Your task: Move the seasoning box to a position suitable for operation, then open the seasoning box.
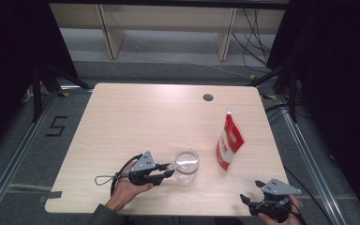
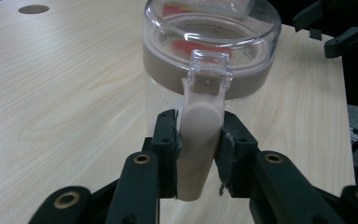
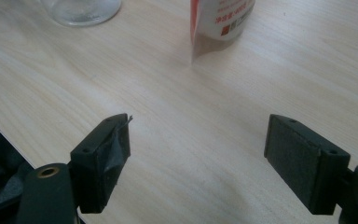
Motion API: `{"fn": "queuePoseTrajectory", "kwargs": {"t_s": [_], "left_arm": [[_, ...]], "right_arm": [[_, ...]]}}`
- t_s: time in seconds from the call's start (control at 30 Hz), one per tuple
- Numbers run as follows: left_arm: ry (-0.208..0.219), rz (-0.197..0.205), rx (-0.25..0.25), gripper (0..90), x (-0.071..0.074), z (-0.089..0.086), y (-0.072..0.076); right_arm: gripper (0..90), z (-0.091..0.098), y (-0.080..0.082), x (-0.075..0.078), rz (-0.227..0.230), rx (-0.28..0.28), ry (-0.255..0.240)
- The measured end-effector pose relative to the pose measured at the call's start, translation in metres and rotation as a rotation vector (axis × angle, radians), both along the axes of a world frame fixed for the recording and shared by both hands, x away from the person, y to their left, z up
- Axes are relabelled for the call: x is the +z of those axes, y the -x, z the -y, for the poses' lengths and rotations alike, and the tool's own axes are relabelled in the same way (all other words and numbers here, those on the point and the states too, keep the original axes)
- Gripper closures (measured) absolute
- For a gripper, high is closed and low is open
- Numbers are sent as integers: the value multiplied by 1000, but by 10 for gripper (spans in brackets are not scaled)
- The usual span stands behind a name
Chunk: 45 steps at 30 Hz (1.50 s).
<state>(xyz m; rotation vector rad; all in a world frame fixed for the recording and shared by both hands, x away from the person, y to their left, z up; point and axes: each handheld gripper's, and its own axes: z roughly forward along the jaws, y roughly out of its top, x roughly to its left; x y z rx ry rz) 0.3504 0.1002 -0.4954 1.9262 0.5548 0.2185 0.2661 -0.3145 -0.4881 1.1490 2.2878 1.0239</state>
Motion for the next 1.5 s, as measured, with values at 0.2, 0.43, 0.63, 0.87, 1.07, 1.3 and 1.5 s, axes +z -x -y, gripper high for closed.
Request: {"fn": "queuePoseTrajectory", "kwargs": {"t_s": [0.2,0.43,0.63,0.87,1.07,1.3,1.5], "left_arm": [[4,-20,58,625,-2,-2,2],[6,-56,68,436,-2,-4,6],[28,-113,114,336,1,-11,12],[69,-133,150,319,9,-19,15],[110,-135,177,380,19,-22,19],[158,-137,215,506,30,-20,23],[136,-44,213,726,41,-13,28]], "right_arm": [[231,-3,1,0,-13,-4,-5],[231,-3,0,0,-13,-7,-7],[231,-3,-2,-1,2,16,-4],[232,-4,0,0,-11,-1,-6],[235,-5,-2,-1,16,32,4],[238,-6,-1,0,20,37,16],[239,-6,-1,0,22,34,18]]}}
